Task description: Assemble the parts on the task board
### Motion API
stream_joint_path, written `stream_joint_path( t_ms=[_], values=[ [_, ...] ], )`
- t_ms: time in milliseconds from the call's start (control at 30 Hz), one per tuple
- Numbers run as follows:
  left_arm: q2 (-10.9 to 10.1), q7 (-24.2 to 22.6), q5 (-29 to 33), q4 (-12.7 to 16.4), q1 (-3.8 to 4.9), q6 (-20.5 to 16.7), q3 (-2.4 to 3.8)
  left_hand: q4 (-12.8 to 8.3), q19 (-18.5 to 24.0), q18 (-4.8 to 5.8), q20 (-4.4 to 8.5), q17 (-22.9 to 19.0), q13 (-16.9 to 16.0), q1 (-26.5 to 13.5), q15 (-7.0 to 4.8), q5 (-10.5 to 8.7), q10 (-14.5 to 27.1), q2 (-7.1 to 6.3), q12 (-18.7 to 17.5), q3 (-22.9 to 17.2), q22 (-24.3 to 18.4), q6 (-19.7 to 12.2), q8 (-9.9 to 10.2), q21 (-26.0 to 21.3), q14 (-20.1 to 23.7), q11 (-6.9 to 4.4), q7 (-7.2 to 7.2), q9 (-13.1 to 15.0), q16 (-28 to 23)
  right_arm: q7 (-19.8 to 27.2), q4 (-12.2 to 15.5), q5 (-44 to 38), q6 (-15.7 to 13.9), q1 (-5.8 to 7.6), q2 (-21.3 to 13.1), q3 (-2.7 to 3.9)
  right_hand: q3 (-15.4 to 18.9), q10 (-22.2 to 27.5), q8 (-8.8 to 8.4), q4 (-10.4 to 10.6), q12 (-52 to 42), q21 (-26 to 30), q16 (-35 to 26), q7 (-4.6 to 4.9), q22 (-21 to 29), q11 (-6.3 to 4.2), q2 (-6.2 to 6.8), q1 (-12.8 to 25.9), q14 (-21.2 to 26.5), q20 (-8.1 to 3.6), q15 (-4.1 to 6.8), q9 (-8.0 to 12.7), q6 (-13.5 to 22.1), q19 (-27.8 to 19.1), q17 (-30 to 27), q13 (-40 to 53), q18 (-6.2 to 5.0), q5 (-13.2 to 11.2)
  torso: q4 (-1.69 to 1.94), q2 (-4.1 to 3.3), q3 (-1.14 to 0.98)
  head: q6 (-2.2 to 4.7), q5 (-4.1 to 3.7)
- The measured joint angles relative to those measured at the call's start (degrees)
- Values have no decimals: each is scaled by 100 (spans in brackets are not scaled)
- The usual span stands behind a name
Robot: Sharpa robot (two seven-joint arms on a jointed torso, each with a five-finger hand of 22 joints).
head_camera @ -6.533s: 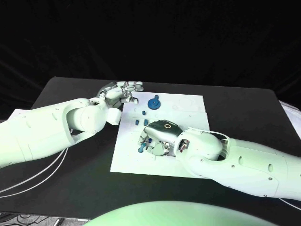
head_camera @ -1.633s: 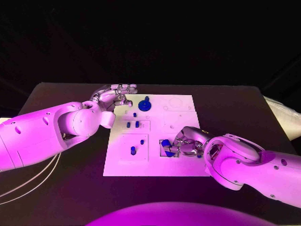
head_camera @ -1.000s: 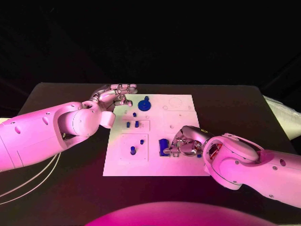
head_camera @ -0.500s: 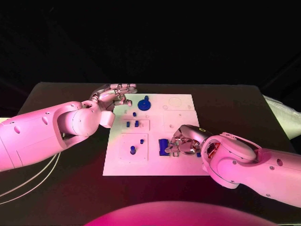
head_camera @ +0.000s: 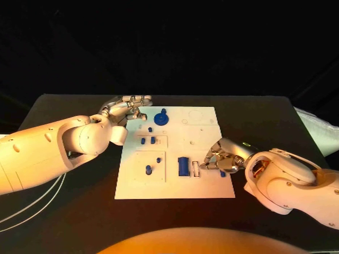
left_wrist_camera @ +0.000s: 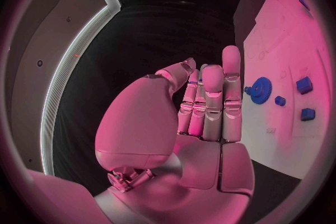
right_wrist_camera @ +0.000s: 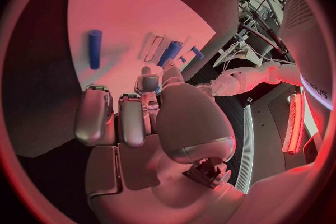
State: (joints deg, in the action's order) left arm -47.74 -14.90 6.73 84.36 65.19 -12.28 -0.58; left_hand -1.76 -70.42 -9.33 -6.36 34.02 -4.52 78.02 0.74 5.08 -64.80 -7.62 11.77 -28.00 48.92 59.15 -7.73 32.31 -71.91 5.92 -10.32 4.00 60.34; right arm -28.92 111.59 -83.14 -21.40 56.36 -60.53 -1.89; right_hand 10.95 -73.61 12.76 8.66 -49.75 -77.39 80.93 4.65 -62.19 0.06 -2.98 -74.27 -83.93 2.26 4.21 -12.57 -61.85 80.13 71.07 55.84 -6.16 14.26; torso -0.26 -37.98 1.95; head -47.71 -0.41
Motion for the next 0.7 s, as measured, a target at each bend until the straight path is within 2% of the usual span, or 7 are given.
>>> stream_joint_path(
  t_ms=[100,267,500,567,700],
  values=[
    [-4,1,0,3,0,0,-4,0,0,0,0,0,0,0,0,0,0,0,0,0,0,0,0,0,0,0,0,0,0,70,38,23,-12,81,-274,6,-69,58,-81,-69,197,19,0,49,6,21,-54,-188,0,2,0,32,49,-2,28,-143,0,6,-2,0,0,11,-27],
    [-8,2,0,8,0,1,-7,0,0,0,0,0,0,0,0,0,0,0,0,0,0,0,0,0,0,0,0,0,0,101,45,-21,53,131,-538,1,-69,108,-102,-69,295,19,0,50,6,31,-47,-207,0,2,0,40,49,-2,31,-232,0,6,-6,-3,-4,35,-62],
    [-3,4,0,8,0,5,-9,0,0,0,0,0,0,0,1,0,0,0,0,0,1,0,0,0,0,0,0,0,0,22,-57,-244,305,100,-574,-21,-3,108,-104,-3,295,19,0,50,-39,31,-50,-203,-20,23,-21,40,49,-23,58,-233,0,6,-3,-6,-7,49,-124],
    [1,4,0,7,0,7,-9,0,0,0,0,0,0,0,1,0,0,0,0,0,1,0,0,0,-1,0,0,0,0,-34,-99,-309,389,63,-537,-27,4,108,-104,40,295,19,0,30,-56,31,-93,-156,-20,23,-20,40,30,-22,84,-223,0,6,5,-6,-7,50,-140],
    [2,5,0,2,-2,12,-10,0,0,0,0,0,0,0,1,0,0,0,0,0,1,0,0,0,-1,0,0,0,0,-136,-168,-408,526,6,-459,-32,34,65,-126,84,295,19,0,51,-63,32,-48,-84,-20,23,-21,40,8,-22,91,-211,0,6,16,-5,-7,38,-148]
  ],
)
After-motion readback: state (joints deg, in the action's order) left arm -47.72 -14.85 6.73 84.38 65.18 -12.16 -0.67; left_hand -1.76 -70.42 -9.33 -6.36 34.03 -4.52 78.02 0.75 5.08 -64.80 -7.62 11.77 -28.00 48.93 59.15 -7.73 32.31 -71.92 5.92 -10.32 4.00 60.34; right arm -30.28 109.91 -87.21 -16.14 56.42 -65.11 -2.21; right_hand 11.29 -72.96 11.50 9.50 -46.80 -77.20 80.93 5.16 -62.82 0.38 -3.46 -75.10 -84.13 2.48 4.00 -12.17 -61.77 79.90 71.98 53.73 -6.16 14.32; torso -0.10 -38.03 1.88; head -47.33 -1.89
